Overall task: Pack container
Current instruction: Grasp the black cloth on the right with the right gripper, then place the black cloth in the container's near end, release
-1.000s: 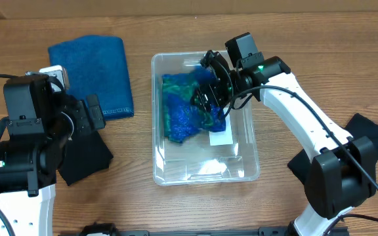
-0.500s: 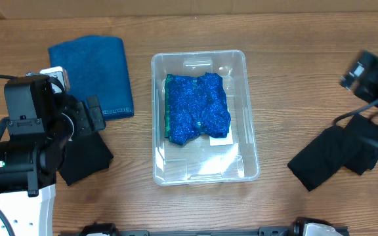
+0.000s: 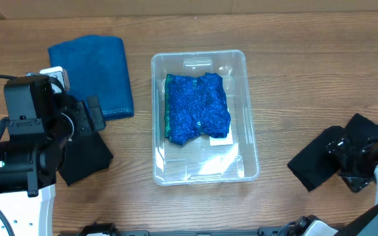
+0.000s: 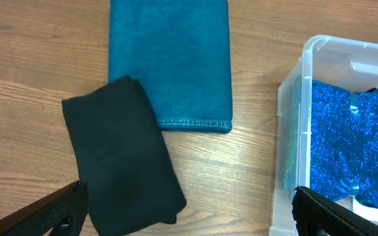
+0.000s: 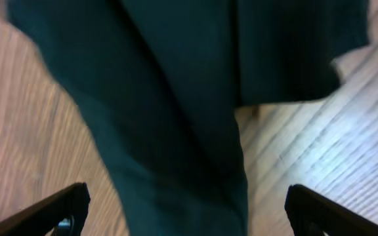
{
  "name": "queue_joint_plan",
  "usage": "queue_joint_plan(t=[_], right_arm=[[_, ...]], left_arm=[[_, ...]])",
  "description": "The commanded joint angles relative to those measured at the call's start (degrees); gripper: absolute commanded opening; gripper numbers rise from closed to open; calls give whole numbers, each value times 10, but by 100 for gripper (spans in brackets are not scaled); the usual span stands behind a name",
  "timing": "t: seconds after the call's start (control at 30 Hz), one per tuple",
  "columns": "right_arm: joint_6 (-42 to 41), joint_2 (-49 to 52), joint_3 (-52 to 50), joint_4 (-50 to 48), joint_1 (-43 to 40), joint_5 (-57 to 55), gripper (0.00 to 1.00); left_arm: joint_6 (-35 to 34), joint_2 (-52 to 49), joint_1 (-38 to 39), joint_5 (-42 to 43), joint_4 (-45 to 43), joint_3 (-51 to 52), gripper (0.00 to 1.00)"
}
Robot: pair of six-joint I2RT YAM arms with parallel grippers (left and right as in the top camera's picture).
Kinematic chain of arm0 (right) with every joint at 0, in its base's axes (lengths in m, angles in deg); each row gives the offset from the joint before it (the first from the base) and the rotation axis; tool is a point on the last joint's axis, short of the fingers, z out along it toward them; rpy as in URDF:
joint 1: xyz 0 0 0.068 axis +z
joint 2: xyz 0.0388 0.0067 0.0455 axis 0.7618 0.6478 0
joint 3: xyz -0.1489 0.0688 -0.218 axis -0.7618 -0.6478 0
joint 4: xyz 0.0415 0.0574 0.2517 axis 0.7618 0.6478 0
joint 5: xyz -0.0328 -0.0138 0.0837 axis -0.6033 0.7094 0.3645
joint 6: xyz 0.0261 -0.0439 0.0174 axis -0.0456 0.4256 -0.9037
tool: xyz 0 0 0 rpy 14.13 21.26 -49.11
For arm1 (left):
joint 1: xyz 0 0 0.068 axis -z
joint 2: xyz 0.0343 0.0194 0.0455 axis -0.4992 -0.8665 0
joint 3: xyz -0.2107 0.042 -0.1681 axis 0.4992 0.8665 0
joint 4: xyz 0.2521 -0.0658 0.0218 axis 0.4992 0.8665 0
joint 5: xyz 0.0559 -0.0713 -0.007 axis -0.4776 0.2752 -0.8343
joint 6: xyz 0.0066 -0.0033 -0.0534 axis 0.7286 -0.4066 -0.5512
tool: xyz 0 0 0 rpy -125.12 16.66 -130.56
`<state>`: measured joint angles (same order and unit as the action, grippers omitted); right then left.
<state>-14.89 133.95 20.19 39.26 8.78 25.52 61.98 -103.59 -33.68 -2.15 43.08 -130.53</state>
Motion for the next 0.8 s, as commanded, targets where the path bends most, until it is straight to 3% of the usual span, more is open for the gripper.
queue_joint_plan(t=[0.0,0.03,0.07,0.17,0.23,0.3,0.4,0.53,0.63,0.73,0.77], right_arm=[[2,-4,-49,-57,-1,36,100],[-14,-4,-66,-80,-1,38,100],[-14,-4,-71,-91,0,52,74],[-13,-4,-71,-110,-1,113,50],[-9,-4,-69,-125,0,169,23],[-8,-4,-55,-133,0,248,5],[9,-13,-2,-114,19,326,4],[60,-51,174,-17,126,361,4],[120,-56,335,56,296,326,4],[192,-56,376,65,481,236,4],[249,-47,376,80,561,171,4]], left_arm=[[10,-1,2,-1,-2,-11,100],[10,-1,2,-1,-2,-11,100],[10,-1,2,-1,-2,-11,100],[10,-1,2,-1,-2,-11,100],[10,-1,2,-1,-2,-11,100],[11,-1,2,-2,-2,-11,100],[11,-1,2,-2,-2,-11,100],[11,-1,2,-2,-2,-11,100],[11,-1,2,-2,-2,-11,100],[11,-1,2,-2,-2,-11,100],[11,-1,2,-2,-2,-11,100]])
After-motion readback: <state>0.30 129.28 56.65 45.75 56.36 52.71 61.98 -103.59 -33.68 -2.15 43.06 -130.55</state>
